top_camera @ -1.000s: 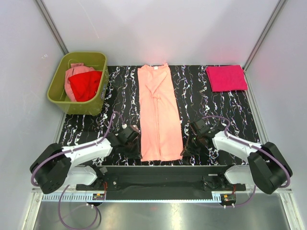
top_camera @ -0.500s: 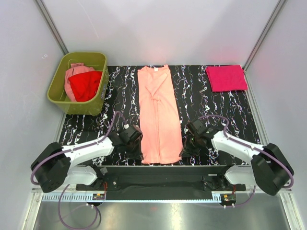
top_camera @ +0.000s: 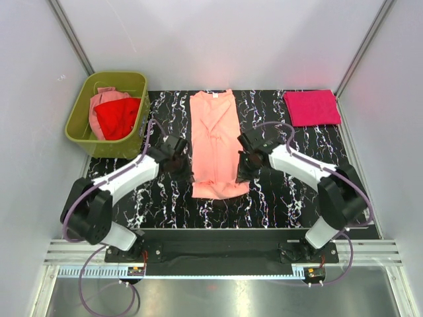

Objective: Fold and stack the t-shirts
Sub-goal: Fold the tshirt

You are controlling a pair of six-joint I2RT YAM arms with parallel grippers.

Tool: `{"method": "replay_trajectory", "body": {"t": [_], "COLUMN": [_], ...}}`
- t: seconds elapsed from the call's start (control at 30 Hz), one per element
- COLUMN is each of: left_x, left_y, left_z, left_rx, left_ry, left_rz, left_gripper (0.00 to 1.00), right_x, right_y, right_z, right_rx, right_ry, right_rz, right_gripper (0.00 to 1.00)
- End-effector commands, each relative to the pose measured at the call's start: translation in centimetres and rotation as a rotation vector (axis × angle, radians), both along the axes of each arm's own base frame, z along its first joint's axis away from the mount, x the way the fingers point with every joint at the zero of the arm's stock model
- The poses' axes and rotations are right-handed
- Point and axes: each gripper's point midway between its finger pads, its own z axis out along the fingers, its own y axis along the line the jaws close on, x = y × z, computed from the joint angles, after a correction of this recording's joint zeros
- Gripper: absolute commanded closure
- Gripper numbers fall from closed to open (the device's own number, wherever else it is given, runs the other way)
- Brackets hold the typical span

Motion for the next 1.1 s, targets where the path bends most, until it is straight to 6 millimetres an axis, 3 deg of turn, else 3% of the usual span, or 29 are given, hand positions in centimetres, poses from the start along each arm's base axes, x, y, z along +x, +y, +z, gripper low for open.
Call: {"method": "replay_trajectory", "body": {"t": [0.0,0.1,0.2,0.23,0.37,0.4,0.5,0.7,0.9,1.07], "left_x": [4.4,6.5,10.4,11.1,15.2,16.6,19.0,22.5,24.8,26.3], "left_y": [0.5,0.6,1.2,1.1,0.8,0.6,1.3,2.8,2.5,3.0], "left_z": [1.4,1.6,2.8,2.2,2.7,3.8,2.8,1.5,0.8,0.4], "left_rx": [0.028,0.018,0.01,0.006,-0.032,-0.048,-0.04,-0.048,-0.08,-0.076], "left_ry": [-0.054,-0.058,-0.089,-0.072,-0.099,-0.125,-0.106,-0.078,-0.083,-0.099], "left_rz": [-0.015,-0.003,0.035,0.026,0.022,0.02,0.044,0.085,0.08,0.091], "left_gripper": [1.0,1.0,1.0,1.0,1.0,1.0,1.0,1.0,1.0,0.96], "right_x": [4.1,6.8,9.9,10.7,14.8,15.5,17.8,21.2,23.8,25.6], "right_y": [-0.9,-1.4,-2.7,-3.4,-2.6,-2.3,-1.7,-2.6,-1.8,-1.2], "right_z": [1.1,1.6,1.9,1.9,2.5,2.6,2.4,2.2,2.1,0.7], "right_rx": [-0.055,-0.07,-0.085,-0.083,-0.058,-0.046,-0.044,-0.029,0.053,0.086], "right_ry": [-0.067,-0.088,-0.108,-0.107,-0.15,-0.154,-0.165,-0.178,-0.207,-0.205], "right_rz": [0.009,0.004,-0.019,-0.02,0.021,0.032,0.057,0.034,0.059,0.078], "right_gripper": [1.0,1.0,1.0,1.0,1.0,1.0,1.0,1.0,1.0,0.92]}}
